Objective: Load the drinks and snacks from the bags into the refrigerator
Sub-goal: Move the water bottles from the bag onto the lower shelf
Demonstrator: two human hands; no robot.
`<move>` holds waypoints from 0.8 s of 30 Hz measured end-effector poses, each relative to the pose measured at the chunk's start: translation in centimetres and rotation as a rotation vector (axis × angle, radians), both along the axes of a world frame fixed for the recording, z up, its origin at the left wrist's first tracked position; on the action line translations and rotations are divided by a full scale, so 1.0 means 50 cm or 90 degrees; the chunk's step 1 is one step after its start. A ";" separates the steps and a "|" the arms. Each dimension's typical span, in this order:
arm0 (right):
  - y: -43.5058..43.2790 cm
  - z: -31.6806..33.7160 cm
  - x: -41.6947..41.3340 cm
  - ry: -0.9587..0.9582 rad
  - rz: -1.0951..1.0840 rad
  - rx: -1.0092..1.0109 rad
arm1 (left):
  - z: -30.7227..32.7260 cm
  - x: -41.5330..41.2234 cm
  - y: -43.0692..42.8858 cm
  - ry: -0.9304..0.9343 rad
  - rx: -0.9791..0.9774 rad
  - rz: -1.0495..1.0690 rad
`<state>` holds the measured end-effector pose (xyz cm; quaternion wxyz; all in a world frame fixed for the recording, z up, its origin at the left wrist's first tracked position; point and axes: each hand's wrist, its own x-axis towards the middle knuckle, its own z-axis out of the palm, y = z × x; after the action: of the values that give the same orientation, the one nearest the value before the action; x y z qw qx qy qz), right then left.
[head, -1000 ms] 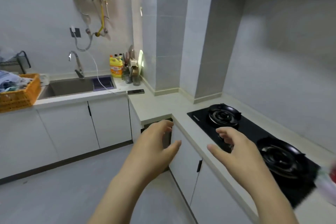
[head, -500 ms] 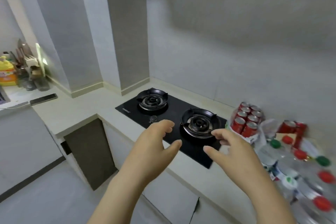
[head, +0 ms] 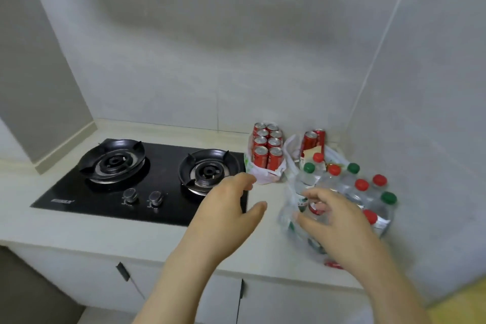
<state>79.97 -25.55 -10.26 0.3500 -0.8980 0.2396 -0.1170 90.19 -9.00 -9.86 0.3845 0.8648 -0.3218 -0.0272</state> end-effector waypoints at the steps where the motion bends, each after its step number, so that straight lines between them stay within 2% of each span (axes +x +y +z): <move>1: -0.005 -0.003 -0.009 0.003 -0.018 0.004 | -0.006 0.003 -0.011 0.003 0.002 -0.019; 11: -0.130 -0.055 -0.090 0.016 -0.181 0.044 | -0.062 0.002 -0.159 0.062 0.025 -0.151; 24: -0.349 -0.141 -0.087 0.031 -0.140 0.075 | -0.150 -0.009 -0.356 0.095 0.087 -0.111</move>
<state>75.63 -43.02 -17.33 0.3813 -0.8466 0.3519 -0.1185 89.71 -26.79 -17.34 0.3441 0.8533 -0.3634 -0.1465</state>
